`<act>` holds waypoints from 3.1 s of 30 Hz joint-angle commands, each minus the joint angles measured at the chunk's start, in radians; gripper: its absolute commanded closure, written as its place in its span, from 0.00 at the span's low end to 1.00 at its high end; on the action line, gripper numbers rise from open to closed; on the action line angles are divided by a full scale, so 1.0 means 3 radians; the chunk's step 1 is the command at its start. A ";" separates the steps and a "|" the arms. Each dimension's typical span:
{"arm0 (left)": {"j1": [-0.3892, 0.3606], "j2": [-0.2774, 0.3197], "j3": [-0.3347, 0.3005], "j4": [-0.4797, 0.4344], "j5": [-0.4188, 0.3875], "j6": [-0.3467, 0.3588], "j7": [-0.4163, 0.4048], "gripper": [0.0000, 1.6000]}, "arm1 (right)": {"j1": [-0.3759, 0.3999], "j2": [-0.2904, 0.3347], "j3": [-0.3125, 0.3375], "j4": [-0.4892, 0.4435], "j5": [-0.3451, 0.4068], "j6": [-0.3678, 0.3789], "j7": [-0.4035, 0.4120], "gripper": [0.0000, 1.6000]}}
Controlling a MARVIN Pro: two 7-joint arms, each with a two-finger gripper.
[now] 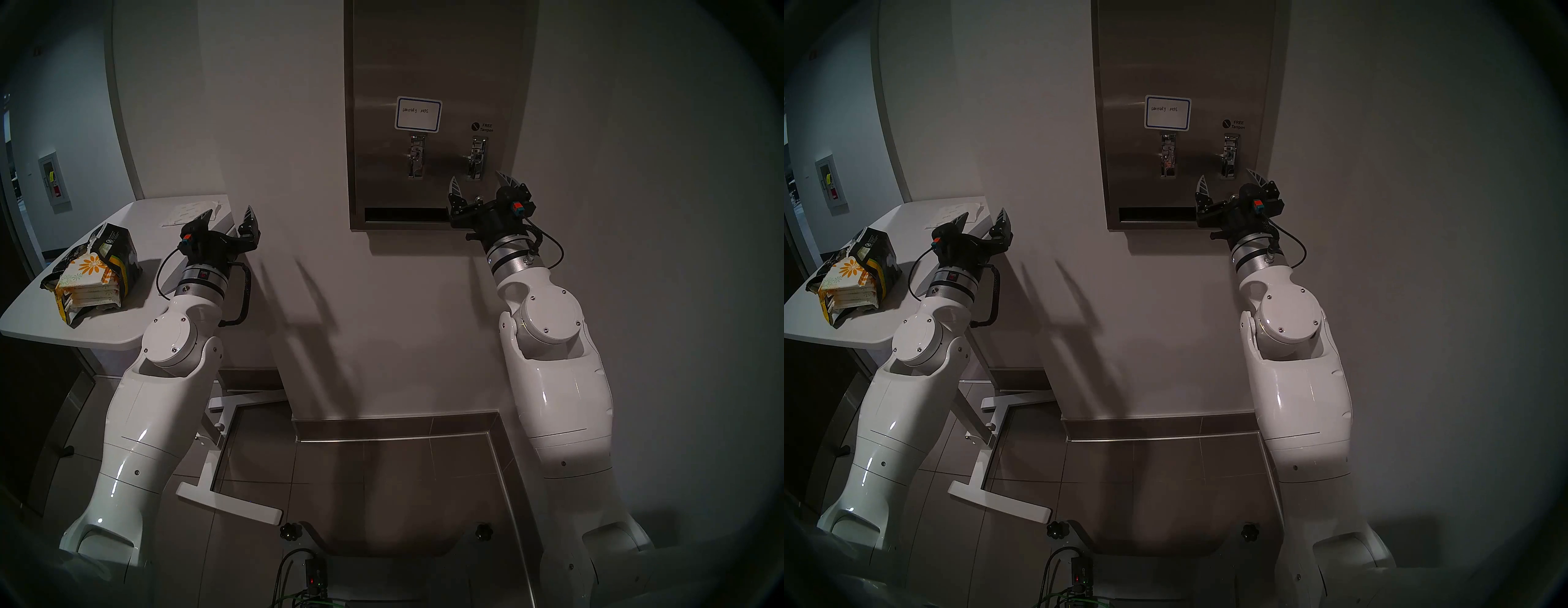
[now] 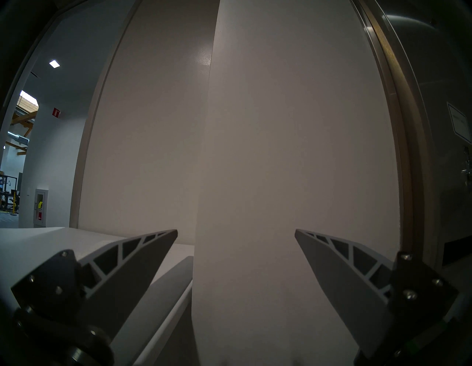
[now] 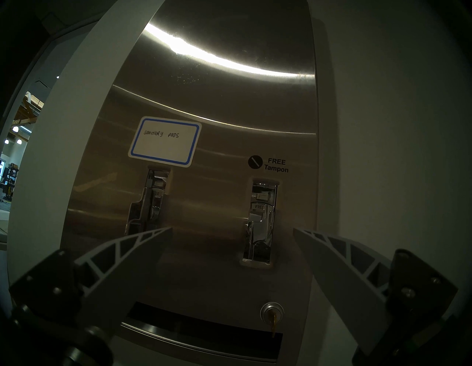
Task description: Open the dispenser door, put the pads inside, close the door
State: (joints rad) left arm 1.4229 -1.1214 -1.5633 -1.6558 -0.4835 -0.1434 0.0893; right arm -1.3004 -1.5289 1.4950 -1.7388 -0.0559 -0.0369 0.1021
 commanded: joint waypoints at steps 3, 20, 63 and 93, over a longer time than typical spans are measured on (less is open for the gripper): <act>0.0020 0.0007 -0.0044 -0.0089 -0.0234 0.0073 -0.0142 0.00 | -0.0004 -0.0020 -0.0010 -0.0079 -0.0049 0.0018 -0.0064 0.00; 0.0350 0.0007 -0.0010 -0.0183 -0.0302 0.0015 -0.0301 0.00 | -0.0067 -0.0006 0.0002 -0.0161 -0.0032 0.0051 -0.0052 0.00; 0.0602 -0.0007 0.0184 0.0020 -0.0151 -0.0151 -0.0441 0.00 | -0.0026 -0.0031 0.0052 -0.0045 -0.0017 0.0077 -0.0027 0.00; 0.0460 -0.0030 0.0280 0.0098 0.0044 -0.0155 -0.0254 0.00 | 0.0085 -0.0038 0.0087 0.0317 -0.0028 0.0095 -0.0093 0.00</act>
State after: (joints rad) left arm 1.5810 -1.1333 -1.4760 -1.6204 -0.4692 -0.1798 0.0217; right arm -1.3026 -1.5397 1.5182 -1.6444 -0.0627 -0.0043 0.0776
